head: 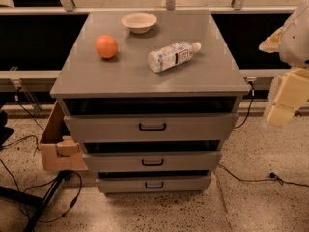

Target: Open top drawer

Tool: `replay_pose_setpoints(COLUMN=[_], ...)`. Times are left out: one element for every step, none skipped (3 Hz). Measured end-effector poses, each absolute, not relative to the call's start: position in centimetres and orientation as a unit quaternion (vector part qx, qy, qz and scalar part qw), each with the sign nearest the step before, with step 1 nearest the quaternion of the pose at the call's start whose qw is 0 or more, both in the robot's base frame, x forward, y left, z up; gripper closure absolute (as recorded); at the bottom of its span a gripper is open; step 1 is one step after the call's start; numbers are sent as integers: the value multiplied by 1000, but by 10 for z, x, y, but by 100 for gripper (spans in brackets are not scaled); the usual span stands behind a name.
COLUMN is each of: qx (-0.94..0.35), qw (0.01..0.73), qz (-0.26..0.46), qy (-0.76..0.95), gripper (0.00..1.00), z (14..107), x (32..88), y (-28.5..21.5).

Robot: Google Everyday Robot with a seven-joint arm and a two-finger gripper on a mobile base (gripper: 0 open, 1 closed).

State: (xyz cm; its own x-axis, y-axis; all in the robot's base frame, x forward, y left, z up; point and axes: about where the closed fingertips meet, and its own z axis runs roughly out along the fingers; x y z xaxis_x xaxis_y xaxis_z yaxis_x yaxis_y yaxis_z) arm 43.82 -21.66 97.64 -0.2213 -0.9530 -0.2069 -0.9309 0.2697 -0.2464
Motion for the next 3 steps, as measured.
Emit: replay_pose_setpoints(qx=[-603, -604, -592], qw=[159, 155, 154], qz=[-35, -40, -48], qy=[781, 780, 790], gripper=[0, 0, 0], z=[976, 968, 945], x=[438, 442, 439], y=[-217, -209, -197])
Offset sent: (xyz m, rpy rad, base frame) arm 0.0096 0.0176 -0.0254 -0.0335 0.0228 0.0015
